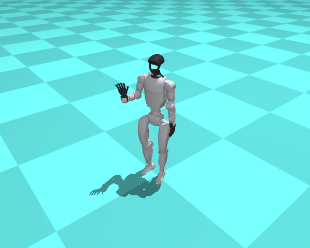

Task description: In place motions

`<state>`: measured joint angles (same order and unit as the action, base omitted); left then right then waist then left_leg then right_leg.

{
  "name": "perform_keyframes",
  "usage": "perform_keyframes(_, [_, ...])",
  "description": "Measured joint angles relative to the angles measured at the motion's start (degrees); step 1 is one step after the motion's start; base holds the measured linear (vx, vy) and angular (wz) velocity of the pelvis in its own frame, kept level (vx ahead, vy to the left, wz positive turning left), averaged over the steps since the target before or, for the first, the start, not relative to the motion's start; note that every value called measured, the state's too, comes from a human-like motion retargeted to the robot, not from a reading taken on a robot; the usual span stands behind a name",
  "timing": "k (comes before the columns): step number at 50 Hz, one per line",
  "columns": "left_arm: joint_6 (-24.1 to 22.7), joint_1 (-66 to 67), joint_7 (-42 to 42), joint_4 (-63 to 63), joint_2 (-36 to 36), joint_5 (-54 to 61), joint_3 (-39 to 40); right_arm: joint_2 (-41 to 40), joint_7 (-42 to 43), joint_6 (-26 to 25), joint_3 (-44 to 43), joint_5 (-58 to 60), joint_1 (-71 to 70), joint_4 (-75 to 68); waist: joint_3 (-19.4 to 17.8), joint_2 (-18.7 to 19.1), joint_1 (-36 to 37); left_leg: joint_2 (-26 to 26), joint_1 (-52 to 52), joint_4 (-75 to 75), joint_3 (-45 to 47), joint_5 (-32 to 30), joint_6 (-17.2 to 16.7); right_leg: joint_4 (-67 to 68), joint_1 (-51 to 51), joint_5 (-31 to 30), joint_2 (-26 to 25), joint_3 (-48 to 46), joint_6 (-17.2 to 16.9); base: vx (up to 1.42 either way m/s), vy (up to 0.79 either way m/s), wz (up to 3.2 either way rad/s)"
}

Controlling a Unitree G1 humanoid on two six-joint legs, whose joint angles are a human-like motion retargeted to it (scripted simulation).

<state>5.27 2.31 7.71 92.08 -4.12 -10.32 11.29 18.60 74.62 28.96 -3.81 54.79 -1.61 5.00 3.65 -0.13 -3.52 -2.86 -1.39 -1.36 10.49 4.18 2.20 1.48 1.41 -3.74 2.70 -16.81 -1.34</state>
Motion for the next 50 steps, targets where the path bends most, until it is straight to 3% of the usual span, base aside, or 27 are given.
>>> perform_keyframes(2, [-0.1, -0.3, 0.1, -0.2, -0.1, -0.1, -0.4, -3.9, -11.4, -7.1, 1.1, -2.8, 1.8, -5.2, -0.4, 0.2, -0.2, -0.1, 0.1, -0.1, -0.2, -0.1, 0.0, -0.1, 0.3, 0.1, 0.1, -0.2, 0.0, 0.0, 0.0, 0.0])
perform_keyframes(5, [-0.3, -1.1, 0.3, -0.9, -0.3, -1.0, -1.2, -7.8, -44.2, -26.5, 1.2, -14.2, 2.4, -8.1, -0.8, 0.5, -0.2, -0.3, 0.0, -0.1, -0.6, -0.3, 0.0, -0.2, 0.5, 0.2, 0.3, -0.6, 0.0, 0.0, 0.0, 0.0])
perform_keyframes(7, [-0.6, -1.3, 0.4, -1.7, -0.5, -1.5, -1.9, -7.8, -52.2, -30.7, 1.7, -22.6, 1.8, -6.2, -0.6, 0.6, -0.2, -0.5, -0.3, -0.2, -1.0, -0.4, 0.0, -0.2, 0.5, 0.3, 0.4, -1.0, -0.1, -0.01, 0.04, 0.19])
perform_keyframes(9, [-1.0, -1.4, 0.4, -2.5, -0.6, -1.7, -2.7, -6.3, -45.9, -23.0, 1.8, -25.0, 0.0, -2.5, -0.3, 0.6, -0.1, -0.7, -0.6, -0.3, -1.3, -0.6, 0.0, -0.3, 0.5, 0.4, 0.6, -1.4, -0.1, -0.02, 0.04, 0.18])
perform_keyframes(11, [-1.3, -1.6, 0.3, -2.9, -0.8, -1.8, -3.6, -4.0, -31.6, -15.6, 1.9, -22.1, -2.7, 1.4, 0.0, 0.5, 0.3, -0.9, -0.9, -0.3, -1.6, -0.7, 0.0, -0.3, 0.4, 0.5, 0.8, -1.7, -0.1, 0.0, 0.0, 0.0])
perform_keyframes(14, [-1.3, -1.9, 0.2, -3.1, -1.1, -2.4, -4.7, -0.5, -13.5, -12.8, 2.1, -15.8, -8.9, 7.0, 0.5, 0.3, 1.2, -1.2, -0.9, -0.4, -1.9, -0.7, 0.1, -0.3, 0.5, 0.6, 1.0, -1.9, -0.1, 0.0, 0.0, 0.0])
perform_keyframes(17, [-1.4, -1.5, 0.4, -3.5, -1.1, -3.0, -5.7, 1.1, -12.0, -10.2, 4.5, -14.3, -17.7, 9.9, 1.0, 0.0, 1.9, -1.3, -1.0, -0.4, -2.0, -0.8, 0.2, -0.3, 0.6, 0.7, 1.1, -1.8, -0.1, 0.0, 0.0, 0.0])
perform_keyframes(20, [-1.9, -1.3, 0.2, -3.5, -0.9, -3.8, -5.8, 1.9, -18.4, -6.5, 7.2, -12.9, -28.5, 8.9, 0.9, 0.0, 1.5, -1.3, -0.9, -0.4, -2.4, -0.8, 0.2, -0.2, 0.8, 0.6, 1.0, -1.8, -0.1, -0.01, 0.0, 0.07])
perform_keyframes(23, [-1.8, -1.4, -0.1, -2.4, -0.8, -4.4, -5.6, 2.8, -34.5, -13.1, 8.9, -9.6, -36.2, 6.5, 0.8, -0.3, 1.4, -1.3, -1.0, -0.4, -2.7, -0.9, 0.2, -0.1, 0.9, 0.7, 1.0, -2.0, -0.1, -0.03, 0.0, 0.2])
perform_keyframes(26, [-1.9, -1.3, -1.1, -1.1, -0.7, -4.0, -5.2, 2.9, -68.7, -25.0, 8.7, -2.7, -39.7, 4.6, 1.0, -0.9, 1.6, -1.3, -1.0, -0.5, -2.9, -0.9, 0.1, 0.0, 1.0, 0.7, 1.0, -2.3, 0.0, 0.0, 0.0, 0.0])
perform_keyframes(27, [-2.2, -1.0, -1.8, -0.8, -0.7, -3.5, -5.2, 3.0, -77.3, -29.1, 8.4, -0.5, -39.7, 4.1, 1.0, -1.1, 1.8, -1.3, -0.9, -0.5, -3.1, -0.8, 0.1, 0.0, 1.1, 0.7, 0.9, -2.3, 0.0, 0.05, -0.02, 0.11])
perform_keyframes(28, [-2.9, -0.7, -3.0, -0.6, -0.7, -2.9, -5.2, 3.3, -79.9, -34.0, 8.0, 0.6, -39.2, 4.1, 1.1, -1.4, 1.9, -1.3, -0.9, -0.5, -3.2, -0.8, 0.1, 0.0, 1.2, 0.8, 0.9, -2.3, 0.1, 0.05, -0.01, 0.07])
perform_keyframes(30, [-4.5, 0.1, -5.9, -0.4, -0.5, -1.3, -5.1, 3.6, -74.4, -33.9, 7.1, -0.2, -37.3, 5.2, 1.1, -1.6, 1.9, -1.4, -0.8, -0.4, -3.3, -0.8, 0.2, 0.0, 1.2, 0.8, 0.9, -2.3, 0.1, 0.06, -0.01, 0.02])
perform_keyframes(35, [-6.6, 2.2, -10.9, 0.0, 0.2, 0.1, -3.6, 3.8, -28.1, -16.2, 1.7, -8.6, -28.9, 10.1, 1.5, -1.5, 0.9, -1.2, -0.6, -0.3, -3.1, -0.4, 0.4, -0.1, 1.0, 0.8, 0.6, -1.8, 0.2, 0.06, 0.0, -0.14])
perform_keyframes(37, [-7.0, 2.9, -12.3, 0.6, 0.2, 0.6, -3.6, 3.1, -12.3, -11.9, -1.7, -8.9, -25.3, 11.6, 1.6, -1.2, 0.5, -1.1, -0.5, -0.2, -2.7, -0.3, 0.5, -0.1, 0.8, 0.8, 0.5, -1.5, 0.2, 0.03, 0.01, -0.28])
perform_keyframes(39, [-6.9, 3.3, -13.2, 1.1, 0.1, 0.9, -3.7, 1.9, -2.3, -11.3, -5.7, -8.7, -22.0, 13.0, 1.7, -0.9, 0.1, -1.0, -0.5, -0.2, -2.4, -0.1, 0.6, -0.1, 0.6, 0.7, 0.4, -1.2, 0.1, 0.02, 0.01, -0.3])
perform_keyframes(42, [-6.4, 3.8, -13.3, 1.2, -0.1, 0.3, -3.9, -1.2, 5.0, -13.0, -10.8, -8.7, -18.6, 12.5, 2.0, -0.4, -0.7, -0.9, -0.4, -0.1, -1.8, 0.0, 0.6, -0.1, 0.2, 0.7, 0.4, -0.8, 0.0, 0.01, 0.01, -0.29])
perform_keyframes(45, [-6.0, 4.0, -12.6, 0.8, -0.3, -0.2, -4.4, -5.6, 7.5, -15.7, -13.4, -15.2, -19.3, 7.2, 2.2, 0.0, -1.4, -0.7, -0.3, -0.1, -1.2, 0.2, 0.7, -0.1, 0.0, 0.7, 0.4, -0.2, -0.1, 0.0, -0.01, -0.26])
perform_keyframes(46, [-6.0, 3.9, -12.4, 0.5, -0.5, -0.3, -4.6, -7.9, 3.3, -18.7, -13.3, -21.9, -21.1, 4.7, 2.2, 0.2, -1.6, -0.6, -0.3, -0.1, -1.0, 0.2, 0.7, -0.1, -0.1, 0.6, 0.3, 0.0, -0.1, -0.03, 0.0, -0.24])
perform_keyframes(48, [-5.8, 3.4, -12.0, 0.0, -0.6, -0.7, -4.6, -11.9, -14.1, -28.5, -13.7, -35.8, -24.4, 0.9, 2.3, 0.6, -2.1, -0.5, -0.2, -0.1, -0.5, 0.3, 0.7, 0.0, -0.3, 0.6, 0.3, 0.3, -0.2, -0.04, 0.01, -0.22])
perform_keyframes(50, [-5.5, 2.6, -11.2, -0.9, -0.9, -1.4, -4.4, -13.0, -43.3, -38.5, -14.3, -47.3, -26.0, -0.4, 2.2, 0.7, -2.4, -0.5, -0.1, 0.0, -0.2, 0.3, 0.8, 0.0, -0.4, 0.6, 0.3, 0.5, -0.3, 0.0, 0.0, 0.0])
